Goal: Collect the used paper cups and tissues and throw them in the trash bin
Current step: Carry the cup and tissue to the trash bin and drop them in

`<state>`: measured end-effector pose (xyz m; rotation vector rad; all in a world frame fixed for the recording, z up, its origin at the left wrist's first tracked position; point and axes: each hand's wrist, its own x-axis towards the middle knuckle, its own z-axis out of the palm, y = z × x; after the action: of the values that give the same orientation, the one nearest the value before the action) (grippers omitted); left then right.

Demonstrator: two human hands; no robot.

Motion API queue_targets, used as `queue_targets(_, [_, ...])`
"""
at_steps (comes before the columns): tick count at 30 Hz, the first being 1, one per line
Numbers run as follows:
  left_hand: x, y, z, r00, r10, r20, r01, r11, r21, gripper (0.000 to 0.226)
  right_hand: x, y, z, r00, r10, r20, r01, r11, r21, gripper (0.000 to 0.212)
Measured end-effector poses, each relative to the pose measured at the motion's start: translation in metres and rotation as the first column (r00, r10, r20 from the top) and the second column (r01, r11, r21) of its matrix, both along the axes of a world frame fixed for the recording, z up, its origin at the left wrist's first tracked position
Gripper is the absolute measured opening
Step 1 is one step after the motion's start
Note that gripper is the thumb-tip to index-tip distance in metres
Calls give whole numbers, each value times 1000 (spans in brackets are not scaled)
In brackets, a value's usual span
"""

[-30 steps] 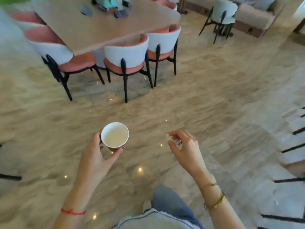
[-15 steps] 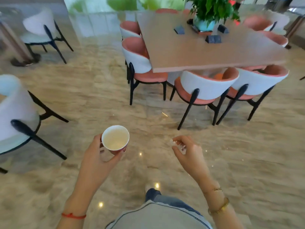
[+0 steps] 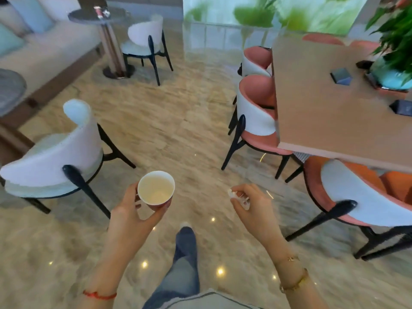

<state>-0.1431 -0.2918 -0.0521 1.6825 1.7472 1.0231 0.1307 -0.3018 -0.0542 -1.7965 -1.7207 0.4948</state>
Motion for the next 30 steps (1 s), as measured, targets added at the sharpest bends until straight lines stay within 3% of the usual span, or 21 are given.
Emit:
queue_targets(15, [-3, 398, 23, 995, -98, -27, 99, 995, 22, 65, 1, 379, 13, 996, -56, -72, 58, 998, 18, 16])
queue_targets(30, [66, 775, 19, 988, -151, 20, 152, 988, -31, 60, 65, 749, 2, 993, -80, -84, 82, 996, 17, 18])
